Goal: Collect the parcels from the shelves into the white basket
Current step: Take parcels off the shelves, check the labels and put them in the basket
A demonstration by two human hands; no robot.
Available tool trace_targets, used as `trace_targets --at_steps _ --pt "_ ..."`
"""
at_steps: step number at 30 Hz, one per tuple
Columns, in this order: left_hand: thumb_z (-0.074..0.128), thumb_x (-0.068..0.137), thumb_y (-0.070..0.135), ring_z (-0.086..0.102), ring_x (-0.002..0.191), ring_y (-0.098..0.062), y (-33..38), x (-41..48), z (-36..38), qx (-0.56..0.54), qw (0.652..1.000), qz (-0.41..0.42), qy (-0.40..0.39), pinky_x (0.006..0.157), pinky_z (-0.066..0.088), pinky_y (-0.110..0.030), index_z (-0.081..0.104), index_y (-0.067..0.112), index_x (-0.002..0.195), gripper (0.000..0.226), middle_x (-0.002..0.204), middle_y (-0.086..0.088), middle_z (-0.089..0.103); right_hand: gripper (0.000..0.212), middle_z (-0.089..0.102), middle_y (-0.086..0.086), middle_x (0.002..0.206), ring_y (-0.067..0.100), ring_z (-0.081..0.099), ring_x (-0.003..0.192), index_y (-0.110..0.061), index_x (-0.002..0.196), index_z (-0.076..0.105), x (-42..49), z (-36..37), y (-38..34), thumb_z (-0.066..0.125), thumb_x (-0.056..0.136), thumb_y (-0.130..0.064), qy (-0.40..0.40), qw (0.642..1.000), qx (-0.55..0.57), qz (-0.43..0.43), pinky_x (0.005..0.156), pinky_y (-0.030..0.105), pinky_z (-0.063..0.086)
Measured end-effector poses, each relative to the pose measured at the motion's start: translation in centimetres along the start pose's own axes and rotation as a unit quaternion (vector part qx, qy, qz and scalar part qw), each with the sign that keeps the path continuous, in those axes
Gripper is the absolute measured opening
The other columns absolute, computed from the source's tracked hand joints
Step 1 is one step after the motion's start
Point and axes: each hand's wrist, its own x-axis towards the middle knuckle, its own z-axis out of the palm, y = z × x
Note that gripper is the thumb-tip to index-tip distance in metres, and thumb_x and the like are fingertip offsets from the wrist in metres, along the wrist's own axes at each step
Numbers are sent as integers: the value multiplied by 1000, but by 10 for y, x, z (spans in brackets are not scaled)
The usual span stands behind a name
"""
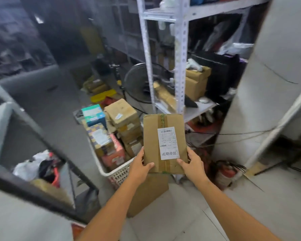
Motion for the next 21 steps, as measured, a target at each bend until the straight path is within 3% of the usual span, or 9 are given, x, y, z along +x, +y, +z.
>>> trace_targets --at_steps 3,6,9,10,12,13,15,16,21 --pt "71 84 12 46 123 -5 -20 3 -52 5 998 -11 57 95 39 -13 27 36 148 81 137 16 48 57 60 -16 120 7 53 118 -24 137 50 20 50 -29 70 85 -10 -63 998 1 -21 103 24 40" --pt "70 84 10 51 112 0 -35 16 -106 -20 993 -36 106 98 47 -23 27 35 148 80 137 12 51 62 58 -16 120 8 52 117 -25 141 46 48 107 -61 69 86 -11 -120 992 0 -42 104 28 40" --pt "70 83 6 49 89 16 -56 41 -162 -36 984 -58 167 70 42 3 32 31 147 78 120 21 53 63 59 -16 120 4 51 113 -26 142 44 85 174 -90 70 86 -16 -163 985 -12 -63 101 26 39" --pt "71 83 6 48 87 17 -63 50 -179 -37 981 -60 183 66 40 5 34 31 146 77 116 23 52 62 59 -20 118 -1 51 109 -28 141 45 98 194 -97 70 86 -17 -175 982 -14 -67 100 27 40" --pt "70 83 5 53 101 7 -77 72 -210 -47 978 -66 194 81 42 -3 36 31 145 75 124 19 54 57 55 -36 106 -14 50 97 -33 136 49 124 236 -109 70 85 -18 -197 977 -9 -83 96 24 42" --pt "70 83 5 53 111 -1 -85 84 -223 -51 976 -74 198 94 43 -15 36 30 145 75 131 14 54 55 54 -38 102 -15 51 95 -35 133 51 138 255 -113 70 85 -18 -208 974 -8 -85 95 23 42" --pt "70 83 4 50 125 -12 -105 110 -249 -48 973 -92 206 108 40 -37 36 27 146 75 137 6 53 54 58 -32 105 -5 56 102 -35 132 52 166 295 -117 70 84 -17 -229 970 -10 -79 98 27 44" --pt "71 83 5 49 126 -14 -113 121 -258 -43 972 -99 208 110 38 -41 35 26 147 76 138 5 53 55 59 -27 107 1 56 106 -33 133 52 176 309 -118 70 84 -17 -234 969 -11 -78 100 29 45" --pt "71 83 6 49 123 -12 -154 188 -285 -50 968 -138 204 109 37 -35 35 24 146 75 135 6 54 54 65 -20 110 3 60 106 -34 131 54 237 371 -111 70 83 -15 -262 963 -10 -55 98 35 50"
